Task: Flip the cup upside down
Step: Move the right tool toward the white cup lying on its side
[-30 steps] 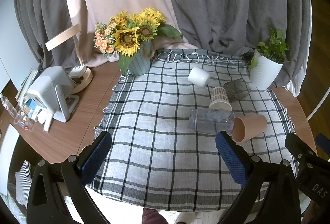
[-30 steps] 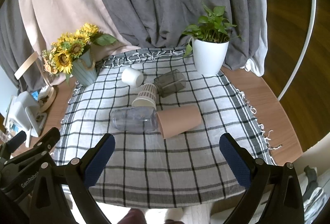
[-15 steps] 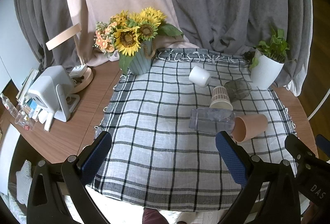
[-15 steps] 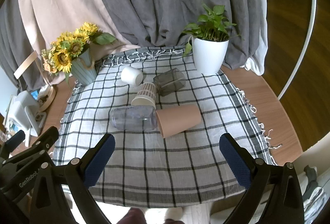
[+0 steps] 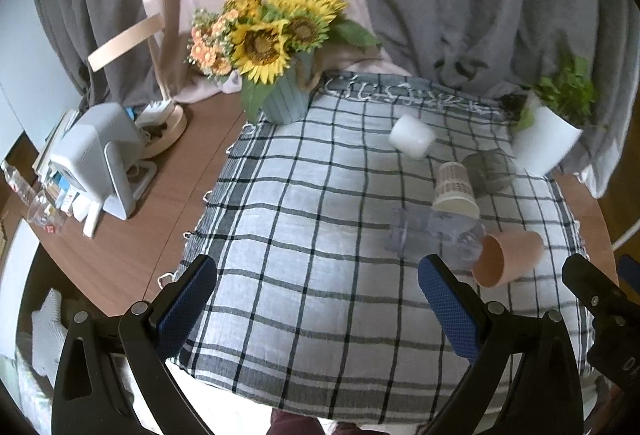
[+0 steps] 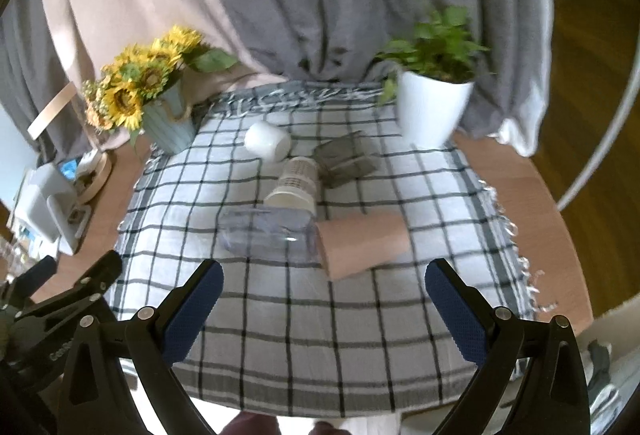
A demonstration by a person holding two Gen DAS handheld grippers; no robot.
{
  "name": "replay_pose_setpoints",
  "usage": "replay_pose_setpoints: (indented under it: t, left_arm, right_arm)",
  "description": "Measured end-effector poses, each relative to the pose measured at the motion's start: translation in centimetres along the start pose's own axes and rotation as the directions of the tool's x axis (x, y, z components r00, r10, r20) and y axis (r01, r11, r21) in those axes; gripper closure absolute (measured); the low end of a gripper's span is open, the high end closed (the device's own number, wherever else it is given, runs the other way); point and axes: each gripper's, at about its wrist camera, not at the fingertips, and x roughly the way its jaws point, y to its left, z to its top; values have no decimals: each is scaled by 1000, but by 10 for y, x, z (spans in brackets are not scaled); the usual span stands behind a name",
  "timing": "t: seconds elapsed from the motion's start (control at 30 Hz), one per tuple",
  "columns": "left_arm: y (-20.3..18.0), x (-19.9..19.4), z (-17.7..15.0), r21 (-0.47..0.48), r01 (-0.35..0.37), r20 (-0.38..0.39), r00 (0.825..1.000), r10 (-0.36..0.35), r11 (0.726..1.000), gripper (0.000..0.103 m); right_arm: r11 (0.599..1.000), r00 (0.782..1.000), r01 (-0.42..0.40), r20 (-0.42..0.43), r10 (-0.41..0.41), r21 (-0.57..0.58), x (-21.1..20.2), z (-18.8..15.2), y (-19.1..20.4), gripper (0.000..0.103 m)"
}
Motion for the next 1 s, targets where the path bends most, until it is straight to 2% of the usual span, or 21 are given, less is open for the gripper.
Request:
replay_pose_setpoints:
  t: [0.33,0.53,0.73,1.0]
  left_arm:
    - [8,49,35,-50,-69,-61,996,66,996,0]
    - [16,83,57,-129,-69,-111,992,54,989,0]
    - [22,122,72,-180,-114,-168,982,84,977,0]
    - [27,160,86,-239,-137,-205,975,88,961,0]
  right_arm:
    - [988,993,-68,-109,53,-138,56,56,32,1]
    - [968,974,-101,-222,49,-230,103,91,54,1]
    - [937,952,-111,-306,5,-331,148,117,78,1]
    - [895,895,-151,-443,-57,-419,216,142,106,3]
